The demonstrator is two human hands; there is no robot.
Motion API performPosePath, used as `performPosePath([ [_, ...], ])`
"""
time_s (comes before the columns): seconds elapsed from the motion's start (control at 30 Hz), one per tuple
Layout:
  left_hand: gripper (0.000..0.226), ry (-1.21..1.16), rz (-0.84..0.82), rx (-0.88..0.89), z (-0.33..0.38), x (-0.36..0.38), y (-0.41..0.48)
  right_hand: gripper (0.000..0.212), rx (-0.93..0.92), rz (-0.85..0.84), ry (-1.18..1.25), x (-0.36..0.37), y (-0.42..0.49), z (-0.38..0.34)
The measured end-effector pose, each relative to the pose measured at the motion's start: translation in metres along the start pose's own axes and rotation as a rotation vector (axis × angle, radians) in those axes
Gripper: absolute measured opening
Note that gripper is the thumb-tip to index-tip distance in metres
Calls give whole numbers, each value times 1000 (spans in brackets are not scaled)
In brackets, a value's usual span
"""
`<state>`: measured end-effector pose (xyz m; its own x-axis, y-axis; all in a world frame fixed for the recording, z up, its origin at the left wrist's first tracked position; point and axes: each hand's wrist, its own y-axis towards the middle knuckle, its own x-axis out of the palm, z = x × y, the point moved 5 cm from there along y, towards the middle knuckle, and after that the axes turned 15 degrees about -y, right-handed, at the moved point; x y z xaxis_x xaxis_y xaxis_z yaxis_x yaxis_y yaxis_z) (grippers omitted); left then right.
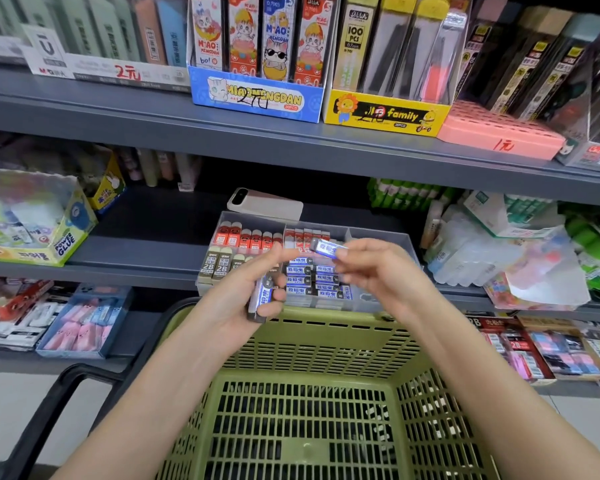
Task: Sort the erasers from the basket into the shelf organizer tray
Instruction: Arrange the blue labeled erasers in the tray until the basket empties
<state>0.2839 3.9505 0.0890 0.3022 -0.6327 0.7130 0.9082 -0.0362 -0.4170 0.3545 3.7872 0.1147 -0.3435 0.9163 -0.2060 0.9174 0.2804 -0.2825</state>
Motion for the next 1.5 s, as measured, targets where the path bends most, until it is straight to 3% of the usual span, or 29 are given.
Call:
performPosePath([
  [0.17, 31, -208, 101, -57, 3, -8, -4, 20, -28, 212, -509, -21, 18, 8],
  [0.4, 24, -215, 160, -65, 2, -11, -3, 10, -185, 188, -982, -2, 27, 16],
  [0.57, 19, -200, 172, -25, 0, -12, 0, 19, -295, 265, -1388, 3, 18, 8],
  [0.6, 19, -213, 178, -11, 0, -11, 1, 21, -353, 297, -1373, 6, 13, 3],
  [0.67, 19, -238, 176, 20, 0, -8, 3, 27, -401, 264, -1120, 14, 0, -2],
  [0.77, 20, -226, 124, 74, -3, -1, 7, 44, -280, 23, -746, 38, -16, 3],
  [0.93, 33, 20, 16, 136, -10, 10, 7, 13, -124, -33, -291, 49, -24, 10],
  [1.0, 28, 65, 2, 112, -13, 11, 6, 9, -168, -55, -269, 47, -25, 8],
  [1.13, 30, 4, -66, 59, -14, 16, 3, 25, -175, -105, -190, 32, -21, 7],
  [1.23, 23, -46, 112, 74, -5, 7, 3, 18, -155, 102, -172, 2, -7, 4],
  [1.3, 17, -71, 203, 29, -3, 0, 1, 19, -122, 271, -295, -17, 4, 7],
  [1.5, 35, -103, 148, -52, 6, -3, -7, 21, -140, 523, -625, -16, 21, 21],
])
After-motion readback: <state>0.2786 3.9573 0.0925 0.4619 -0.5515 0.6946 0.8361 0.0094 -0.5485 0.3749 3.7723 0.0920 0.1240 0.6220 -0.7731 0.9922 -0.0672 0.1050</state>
